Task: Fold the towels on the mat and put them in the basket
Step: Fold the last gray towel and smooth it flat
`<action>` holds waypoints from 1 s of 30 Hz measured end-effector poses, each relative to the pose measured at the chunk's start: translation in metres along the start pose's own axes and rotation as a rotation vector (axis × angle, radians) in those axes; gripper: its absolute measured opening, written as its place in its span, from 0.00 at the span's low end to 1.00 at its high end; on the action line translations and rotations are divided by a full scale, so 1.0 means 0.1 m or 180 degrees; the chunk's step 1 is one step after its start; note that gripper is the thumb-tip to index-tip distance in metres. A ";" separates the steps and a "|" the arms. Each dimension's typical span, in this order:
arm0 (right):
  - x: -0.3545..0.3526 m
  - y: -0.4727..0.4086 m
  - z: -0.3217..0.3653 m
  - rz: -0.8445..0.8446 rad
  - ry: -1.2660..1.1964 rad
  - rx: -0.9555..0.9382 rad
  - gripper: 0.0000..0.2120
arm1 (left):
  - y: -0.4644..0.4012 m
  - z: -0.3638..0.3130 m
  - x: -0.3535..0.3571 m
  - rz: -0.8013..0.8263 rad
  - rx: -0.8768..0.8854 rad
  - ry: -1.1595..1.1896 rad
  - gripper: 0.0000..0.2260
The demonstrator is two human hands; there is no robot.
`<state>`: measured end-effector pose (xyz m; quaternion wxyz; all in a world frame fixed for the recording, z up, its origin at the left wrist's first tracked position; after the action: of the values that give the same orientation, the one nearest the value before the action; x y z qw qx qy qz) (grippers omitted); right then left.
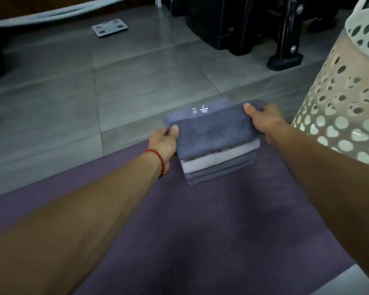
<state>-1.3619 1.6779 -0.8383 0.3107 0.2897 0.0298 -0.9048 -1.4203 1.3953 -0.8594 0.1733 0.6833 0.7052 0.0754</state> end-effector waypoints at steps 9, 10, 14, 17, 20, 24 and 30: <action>0.33 0.10 -0.14 -0.0800 0.1963 -0.1184 0.22 | -0.16 0.32 0.20 -0.0555 0.0739 -0.1252 0.18; 0.34 0.15 -0.05 -0.0864 0.2100 -0.1531 0.20 | -0.09 0.30 0.21 -0.0562 0.0811 -0.1292 0.17; 0.51 0.26 -0.08 -0.0234 0.2225 -0.1923 0.26 | 0.10 0.14 0.16 -0.1017 0.1558 -0.2083 0.16; 0.57 0.27 -0.37 0.0113 0.2400 -0.1614 0.33 | 0.18 0.05 0.34 -0.0528 0.3530 -0.3093 0.18; 0.53 0.27 -0.45 0.0105 0.2392 -0.1457 0.34 | 0.17 0.22 0.40 0.0576 0.3482 -0.2965 0.20; 0.59 0.34 -0.44 0.0377 0.2314 -0.1373 0.35 | 0.05 0.50 0.29 0.0670 0.3584 -0.3589 0.27; 0.60 0.32 -0.53 0.0570 0.2188 -0.1305 0.36 | 0.01 0.60 0.33 0.0727 0.3487 -0.3982 0.27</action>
<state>-1.3550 1.6319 -0.9110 0.4115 0.5088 0.2862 -0.6999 -1.3988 1.4198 -0.9195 0.1674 0.6539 0.3424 -0.6536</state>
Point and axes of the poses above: each hand's wrist, its own y-axis away from the middle knuckle, its own x-axis out of the palm, z = x × y, the point moved 4 cm from there along -y, towards the middle knuckle, and after that the axes turned 10 degrees about -z, right-handed, at the moved point
